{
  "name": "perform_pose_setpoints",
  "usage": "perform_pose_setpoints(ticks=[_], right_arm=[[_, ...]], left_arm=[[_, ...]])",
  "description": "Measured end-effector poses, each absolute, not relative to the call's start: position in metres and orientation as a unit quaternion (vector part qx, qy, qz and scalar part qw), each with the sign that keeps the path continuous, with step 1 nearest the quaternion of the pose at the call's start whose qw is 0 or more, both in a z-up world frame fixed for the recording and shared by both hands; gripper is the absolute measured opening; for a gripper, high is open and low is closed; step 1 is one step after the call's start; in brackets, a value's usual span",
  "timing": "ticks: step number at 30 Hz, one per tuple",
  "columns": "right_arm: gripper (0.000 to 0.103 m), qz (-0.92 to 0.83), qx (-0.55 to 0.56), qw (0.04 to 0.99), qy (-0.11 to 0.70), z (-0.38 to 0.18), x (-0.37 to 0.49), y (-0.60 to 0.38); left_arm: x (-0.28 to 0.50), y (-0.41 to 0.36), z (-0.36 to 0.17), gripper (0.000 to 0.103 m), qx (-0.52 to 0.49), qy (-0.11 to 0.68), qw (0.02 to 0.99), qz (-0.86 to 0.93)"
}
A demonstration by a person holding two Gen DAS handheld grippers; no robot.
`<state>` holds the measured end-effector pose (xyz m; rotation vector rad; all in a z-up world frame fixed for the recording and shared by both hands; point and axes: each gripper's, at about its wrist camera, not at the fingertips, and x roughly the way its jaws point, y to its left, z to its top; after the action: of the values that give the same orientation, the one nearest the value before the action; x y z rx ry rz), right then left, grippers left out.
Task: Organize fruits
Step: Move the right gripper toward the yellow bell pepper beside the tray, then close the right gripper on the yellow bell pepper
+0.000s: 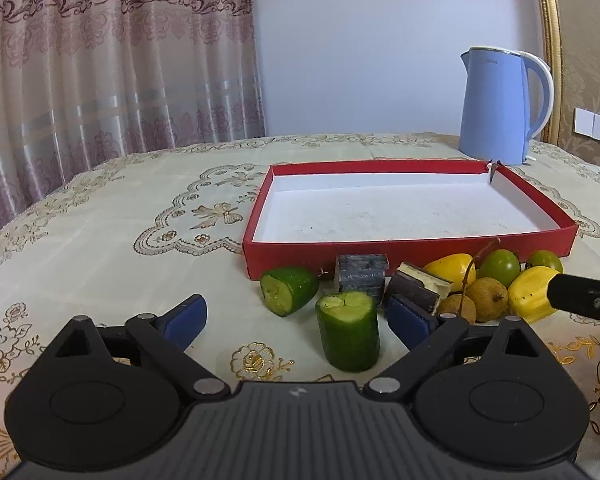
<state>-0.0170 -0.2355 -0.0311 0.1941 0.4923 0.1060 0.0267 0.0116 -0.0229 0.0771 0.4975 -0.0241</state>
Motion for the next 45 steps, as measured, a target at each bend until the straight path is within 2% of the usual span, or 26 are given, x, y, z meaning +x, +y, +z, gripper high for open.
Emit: perform_pose_setpoints(ticks=[30, 32, 33, 34, 35, 37, 39, 45], right_arm=[[0.103, 0.062, 0.082, 0.969, 0.225, -0.029, -0.025, -0.229], [0.103, 0.062, 0.082, 0.969, 0.226, -0.029, -0.025, -0.229], [0.103, 0.062, 0.082, 0.969, 0.225, -0.030, -0.025, -0.229], [0.103, 0.063, 0.083, 0.969, 0.225, -0.030, -0.025, -0.229], [0.103, 0.064, 0.083, 0.969, 0.225, -0.030, -0.024, -0.229], [0.103, 0.066, 0.084, 0.968, 0.225, -0.030, -0.024, -0.229], [0.103, 0.066, 0.084, 0.968, 0.225, -0.030, -0.024, -0.229], [0.103, 0.067, 0.083, 0.970, 0.220, -0.030, -0.025, -0.228]], left_arm=[[0.029, -0.001, -0.027, 0.096, 0.072, 0.263, 0.962, -0.007], [0.029, -0.003, -0.028, 0.081, 0.078, 0.264, 0.961, -0.011], [0.030, -0.004, -0.029, 0.067, 0.080, 0.270, 0.960, -0.015], [0.030, -0.004, -0.029, 0.058, 0.078, 0.272, 0.959, -0.025], [0.030, -0.005, -0.029, 0.054, 0.076, 0.273, 0.959, -0.033], [0.030, -0.006, -0.030, 0.039, 0.079, 0.273, 0.958, -0.040], [0.029, -0.008, -0.031, 0.035, 0.082, 0.271, 0.958, -0.039], [0.030, -0.004, -0.030, 0.034, 0.071, 0.272, 0.959, -0.041]])
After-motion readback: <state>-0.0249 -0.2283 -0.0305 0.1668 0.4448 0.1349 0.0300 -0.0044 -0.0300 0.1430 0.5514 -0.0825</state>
